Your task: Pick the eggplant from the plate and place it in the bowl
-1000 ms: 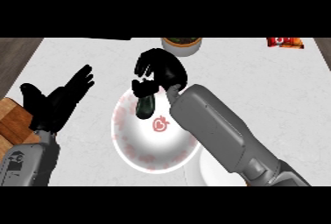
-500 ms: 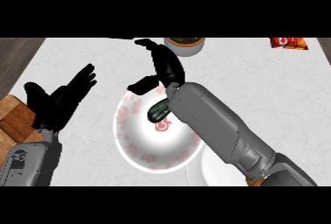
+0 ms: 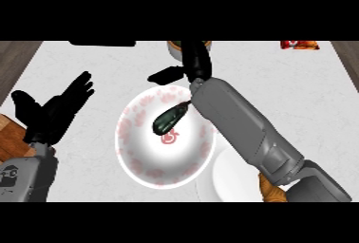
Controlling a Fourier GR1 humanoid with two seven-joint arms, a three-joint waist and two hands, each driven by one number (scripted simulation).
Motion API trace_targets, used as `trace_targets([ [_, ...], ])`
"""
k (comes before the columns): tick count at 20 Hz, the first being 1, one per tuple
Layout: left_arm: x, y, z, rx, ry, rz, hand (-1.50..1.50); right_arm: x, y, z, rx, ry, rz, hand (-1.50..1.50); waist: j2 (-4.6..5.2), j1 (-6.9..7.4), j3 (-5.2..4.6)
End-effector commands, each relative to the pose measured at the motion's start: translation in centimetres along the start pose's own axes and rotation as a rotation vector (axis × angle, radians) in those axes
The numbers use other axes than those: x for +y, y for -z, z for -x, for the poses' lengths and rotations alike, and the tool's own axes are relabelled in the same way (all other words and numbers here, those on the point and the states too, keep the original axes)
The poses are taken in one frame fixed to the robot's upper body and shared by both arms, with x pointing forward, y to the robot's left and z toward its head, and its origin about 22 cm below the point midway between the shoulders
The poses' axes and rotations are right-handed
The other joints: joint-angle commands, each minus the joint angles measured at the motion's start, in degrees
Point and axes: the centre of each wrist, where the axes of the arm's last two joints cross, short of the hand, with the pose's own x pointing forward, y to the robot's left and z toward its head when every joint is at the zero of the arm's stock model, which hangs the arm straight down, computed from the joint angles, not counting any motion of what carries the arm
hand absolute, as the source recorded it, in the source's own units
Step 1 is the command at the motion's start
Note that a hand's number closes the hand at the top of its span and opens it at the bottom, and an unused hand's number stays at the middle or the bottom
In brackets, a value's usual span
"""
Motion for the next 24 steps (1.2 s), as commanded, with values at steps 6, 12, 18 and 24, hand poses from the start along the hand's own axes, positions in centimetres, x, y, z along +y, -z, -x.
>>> trace_targets([
  [6,1.6,-1.7,1.5,0.032,-0.016,-0.068,0.0,-8.6,-0.8,3.5,-0.148,-0.029,-0.032,-1.5,-1.05,-3.74,0.02],
  [12,2.3,-3.2,3.1,0.05,-0.024,-0.097,0.0,-14.4,-5.3,3.2,-0.29,0.054,-0.095,-1.5,-1.72,-5.92,0.02],
  [18,2.9,-3.2,1.5,0.035,-0.012,-0.117,0.0,-19.3,-11.6,4.4,-0.389,0.229,-0.236,-1.5,-1.61,-6.67,0.1],
  [24,3.6,-3.5,2.4,0.04,-0.017,-0.126,0.0,-21.9,-19.9,7.2,-0.402,0.363,-0.319,1.5,-1.28,-6.96,0.1],
])
